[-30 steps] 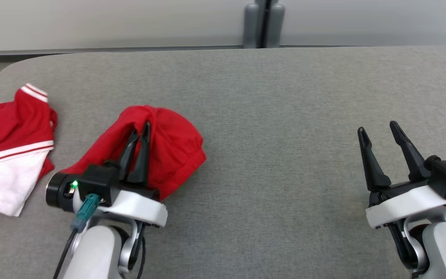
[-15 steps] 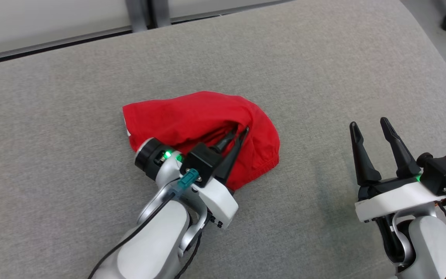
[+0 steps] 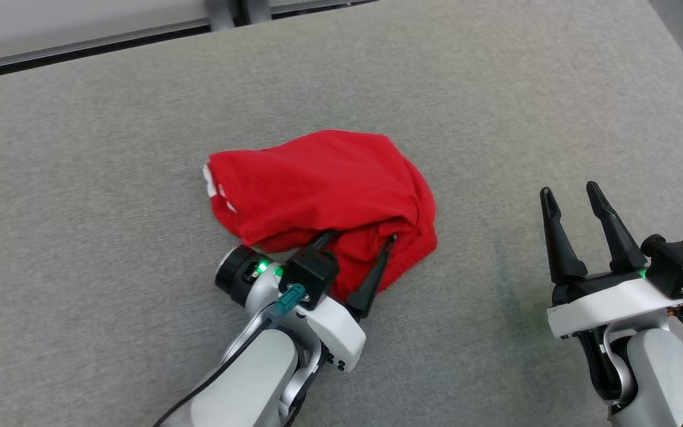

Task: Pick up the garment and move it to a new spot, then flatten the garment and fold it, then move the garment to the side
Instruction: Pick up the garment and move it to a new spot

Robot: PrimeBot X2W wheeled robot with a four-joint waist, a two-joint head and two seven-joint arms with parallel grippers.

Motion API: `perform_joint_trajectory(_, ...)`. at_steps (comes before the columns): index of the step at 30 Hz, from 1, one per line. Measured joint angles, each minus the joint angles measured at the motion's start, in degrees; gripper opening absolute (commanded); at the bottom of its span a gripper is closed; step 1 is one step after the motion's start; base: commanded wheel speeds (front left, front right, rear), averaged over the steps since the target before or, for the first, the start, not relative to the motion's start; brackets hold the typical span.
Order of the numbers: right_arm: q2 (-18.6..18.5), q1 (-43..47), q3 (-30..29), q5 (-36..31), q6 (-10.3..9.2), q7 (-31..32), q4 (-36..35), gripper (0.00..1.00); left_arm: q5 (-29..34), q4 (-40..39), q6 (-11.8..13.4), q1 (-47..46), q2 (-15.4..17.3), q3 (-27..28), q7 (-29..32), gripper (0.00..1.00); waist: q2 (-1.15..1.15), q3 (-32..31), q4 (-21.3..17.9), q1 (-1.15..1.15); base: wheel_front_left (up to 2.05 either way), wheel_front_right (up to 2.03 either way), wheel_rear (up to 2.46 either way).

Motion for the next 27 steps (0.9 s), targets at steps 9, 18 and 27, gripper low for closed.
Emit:
perform_joint_trajectory(9,-0.92,1.19,-1.81,-0.65,0.0,1.32,-0.83,1.0,-2.93,-4.28,5.33,4.78,2.49,7.66,-2.92,1.0,0.0,-3.57,6.9,0.0,0.0,0.0,0.0)
perform_joint_trajectory(18,-1.54,4.8,-3.63,-2.4,0.0,4.35,-3.96,1.0,-5.15,-10.39,7.32,10.57,8.99,18.79,-3.15,1.0,0.0,-7.92,12.54,0.0,0.0,0.0,0.0)
perform_joint_trajectory(27,-1.65,8.22,-3.93,-3.57,0.0,6.73,-6.53,1.0,-7.0,-13.17,5.71,16.56,13.89,24.93,-3.16,1.0,0.0,-11.55,14.02,0.0,0.0,0.0,0.0)
